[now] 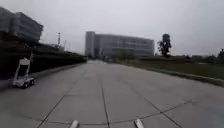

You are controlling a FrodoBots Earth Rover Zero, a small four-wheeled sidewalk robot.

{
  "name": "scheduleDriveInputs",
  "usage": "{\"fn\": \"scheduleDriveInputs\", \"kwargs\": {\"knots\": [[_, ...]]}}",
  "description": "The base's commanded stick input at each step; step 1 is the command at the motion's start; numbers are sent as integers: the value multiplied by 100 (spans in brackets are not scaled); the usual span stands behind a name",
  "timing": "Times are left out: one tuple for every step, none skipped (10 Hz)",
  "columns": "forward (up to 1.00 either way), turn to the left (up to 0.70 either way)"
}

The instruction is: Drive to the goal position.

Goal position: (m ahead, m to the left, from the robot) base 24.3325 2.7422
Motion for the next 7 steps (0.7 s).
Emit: {"fn": "scheduleDriveInputs", "kwargs": {"knots": [[100,0],[100,0],[100,0],[100,0],[100,0],[100,0],[100,0]]}}
